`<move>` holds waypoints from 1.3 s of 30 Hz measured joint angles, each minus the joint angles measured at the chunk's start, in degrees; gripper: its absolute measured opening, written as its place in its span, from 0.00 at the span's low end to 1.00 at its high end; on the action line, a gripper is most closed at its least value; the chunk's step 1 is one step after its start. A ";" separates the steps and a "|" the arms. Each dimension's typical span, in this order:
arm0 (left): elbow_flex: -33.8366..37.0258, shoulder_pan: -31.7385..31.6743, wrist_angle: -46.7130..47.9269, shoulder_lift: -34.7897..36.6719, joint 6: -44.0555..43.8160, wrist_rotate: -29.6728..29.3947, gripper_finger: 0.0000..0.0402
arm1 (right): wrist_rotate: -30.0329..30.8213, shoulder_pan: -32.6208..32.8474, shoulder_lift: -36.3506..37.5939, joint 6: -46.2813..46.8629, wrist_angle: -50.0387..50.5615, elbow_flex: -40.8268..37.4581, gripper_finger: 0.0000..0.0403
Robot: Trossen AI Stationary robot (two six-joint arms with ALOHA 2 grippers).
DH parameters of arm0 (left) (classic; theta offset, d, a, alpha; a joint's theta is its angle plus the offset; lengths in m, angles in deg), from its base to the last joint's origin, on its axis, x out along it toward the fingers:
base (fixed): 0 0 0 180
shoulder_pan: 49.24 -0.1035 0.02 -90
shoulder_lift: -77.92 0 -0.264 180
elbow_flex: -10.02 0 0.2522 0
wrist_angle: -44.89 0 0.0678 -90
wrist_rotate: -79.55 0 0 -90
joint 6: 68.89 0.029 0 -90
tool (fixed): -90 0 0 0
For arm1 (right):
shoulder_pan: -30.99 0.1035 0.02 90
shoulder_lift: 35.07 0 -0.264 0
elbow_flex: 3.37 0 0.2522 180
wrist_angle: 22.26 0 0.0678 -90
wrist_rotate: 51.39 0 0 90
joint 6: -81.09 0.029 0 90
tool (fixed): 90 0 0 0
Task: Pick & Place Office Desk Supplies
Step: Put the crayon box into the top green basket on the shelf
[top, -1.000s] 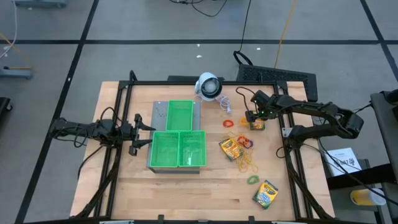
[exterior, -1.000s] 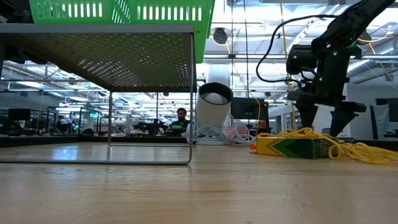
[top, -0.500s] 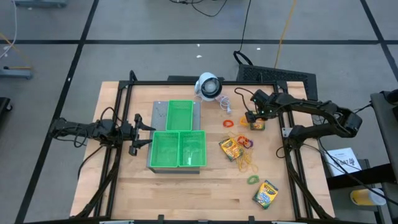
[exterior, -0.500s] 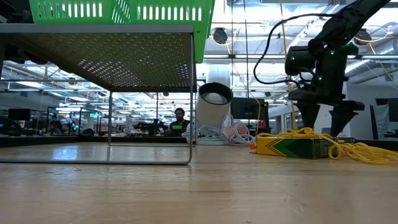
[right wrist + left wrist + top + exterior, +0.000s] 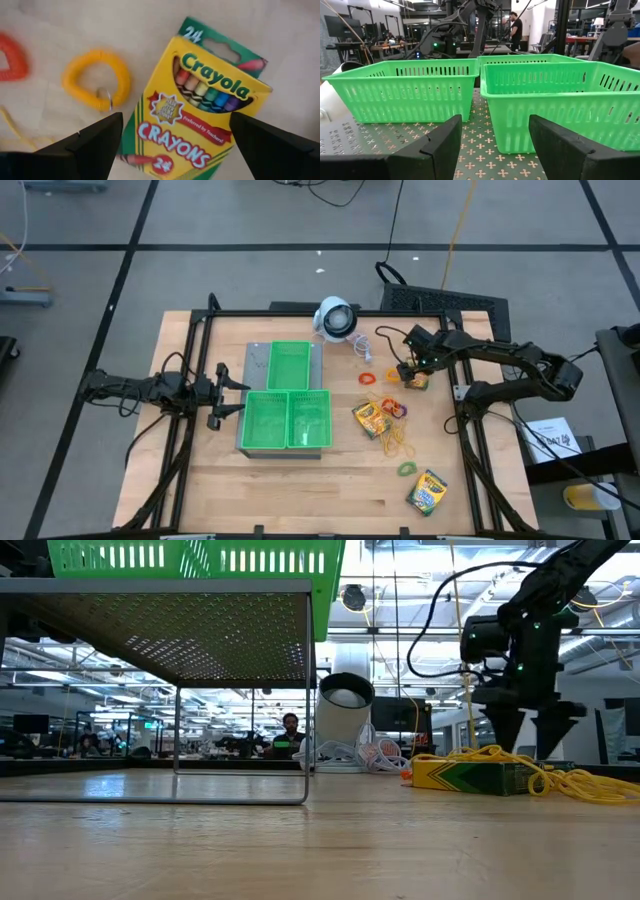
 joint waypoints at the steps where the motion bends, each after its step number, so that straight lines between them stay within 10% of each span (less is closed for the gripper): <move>1: 0.00 0.00 0.00 0.00 0.01 0.00 0.60 | 0.70 -0.02 -0.04 -0.41 -1.59 -0.16 0.90; 21: 0.00 0.00 0.00 0.00 0.02 -0.01 0.60 | 4.28 -0.19 -0.17 9.93 6.58 1.64 0.90; 39: 0.00 0.00 0.00 0.00 0.01 -0.01 0.60 | 1.09 0.89 -0.55 13.70 -11.08 -2.75 0.90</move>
